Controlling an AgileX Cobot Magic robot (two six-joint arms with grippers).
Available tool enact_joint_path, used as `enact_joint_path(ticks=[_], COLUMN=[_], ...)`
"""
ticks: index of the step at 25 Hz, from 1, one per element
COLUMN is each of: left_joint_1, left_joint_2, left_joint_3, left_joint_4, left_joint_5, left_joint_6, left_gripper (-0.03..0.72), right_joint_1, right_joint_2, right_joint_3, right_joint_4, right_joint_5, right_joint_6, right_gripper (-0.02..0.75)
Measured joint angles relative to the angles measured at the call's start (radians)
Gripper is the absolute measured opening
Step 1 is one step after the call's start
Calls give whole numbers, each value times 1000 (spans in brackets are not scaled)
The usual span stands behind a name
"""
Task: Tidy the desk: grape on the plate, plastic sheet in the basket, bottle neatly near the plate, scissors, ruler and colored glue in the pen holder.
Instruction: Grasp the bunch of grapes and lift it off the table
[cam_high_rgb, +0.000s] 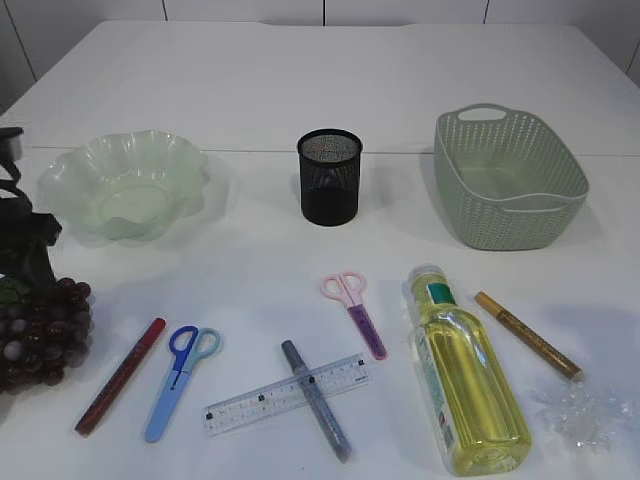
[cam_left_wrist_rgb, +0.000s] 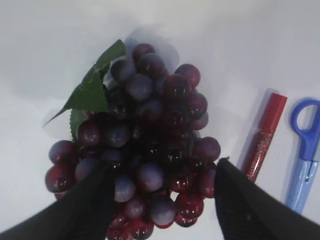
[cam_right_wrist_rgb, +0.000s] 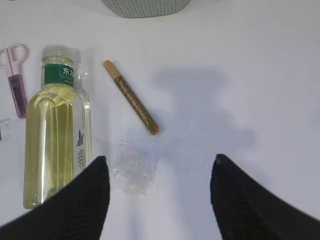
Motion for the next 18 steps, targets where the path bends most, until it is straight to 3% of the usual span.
enact_joint_path(ticks=[9, 18], left_joint_1=[-57, -64], left_joint_2=[91, 119], left_joint_3=[-2, -2], left_joint_4=[-3, 56], left_joint_5=[-18, -69], left_joint_6=[22, 22], left_gripper=[522, 529], right_joint_1=[0, 0], right_joint_2=[0, 0], right_joint_3=[0, 0], right_joint_4=[0, 0], right_joint_5=[-3, -3], right_joint_6=[-2, -2], right_gripper=[498, 497])
